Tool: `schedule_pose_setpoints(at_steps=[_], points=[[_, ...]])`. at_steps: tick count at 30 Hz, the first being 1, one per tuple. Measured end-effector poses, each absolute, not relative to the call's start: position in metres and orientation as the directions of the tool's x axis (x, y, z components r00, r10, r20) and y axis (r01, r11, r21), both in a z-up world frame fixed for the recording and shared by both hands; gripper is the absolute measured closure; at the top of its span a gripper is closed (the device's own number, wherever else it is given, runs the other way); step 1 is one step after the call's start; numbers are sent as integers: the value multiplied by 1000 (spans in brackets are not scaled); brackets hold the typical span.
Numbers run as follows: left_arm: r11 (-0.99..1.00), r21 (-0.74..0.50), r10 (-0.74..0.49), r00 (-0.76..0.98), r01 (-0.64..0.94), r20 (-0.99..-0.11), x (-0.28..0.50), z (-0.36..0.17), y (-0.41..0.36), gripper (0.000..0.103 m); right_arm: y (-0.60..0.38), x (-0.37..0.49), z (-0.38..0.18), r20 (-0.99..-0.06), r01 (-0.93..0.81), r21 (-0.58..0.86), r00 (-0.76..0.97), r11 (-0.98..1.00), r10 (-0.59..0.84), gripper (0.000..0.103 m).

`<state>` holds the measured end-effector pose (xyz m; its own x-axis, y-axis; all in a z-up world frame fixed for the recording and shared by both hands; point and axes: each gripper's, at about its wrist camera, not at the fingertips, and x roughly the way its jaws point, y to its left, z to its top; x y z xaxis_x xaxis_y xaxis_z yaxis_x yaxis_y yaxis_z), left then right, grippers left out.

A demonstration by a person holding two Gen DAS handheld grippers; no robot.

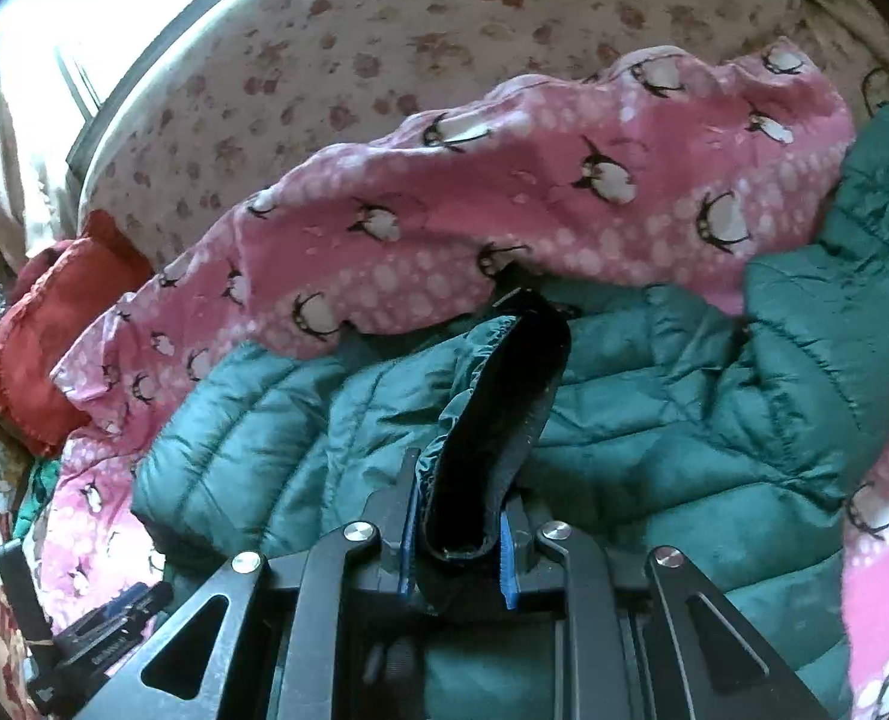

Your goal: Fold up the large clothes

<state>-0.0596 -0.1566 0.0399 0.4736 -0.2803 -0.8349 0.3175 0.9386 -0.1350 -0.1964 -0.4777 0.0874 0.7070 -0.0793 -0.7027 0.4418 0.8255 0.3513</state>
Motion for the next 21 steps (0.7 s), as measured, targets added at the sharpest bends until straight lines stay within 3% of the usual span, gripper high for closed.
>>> schedule_pose_setpoints(at_steps=[15, 21], points=[[935, -166, -310, 494, 315, -812, -63, 55, -156, 50, -517, -226, 81, -707, 542, 311, 681, 781, -192, 85], [933, -169, -315, 494, 318, -811, -67, 58, -160, 49, -533, -200, 61, -756, 583, 127, 581, 803, -302, 85]])
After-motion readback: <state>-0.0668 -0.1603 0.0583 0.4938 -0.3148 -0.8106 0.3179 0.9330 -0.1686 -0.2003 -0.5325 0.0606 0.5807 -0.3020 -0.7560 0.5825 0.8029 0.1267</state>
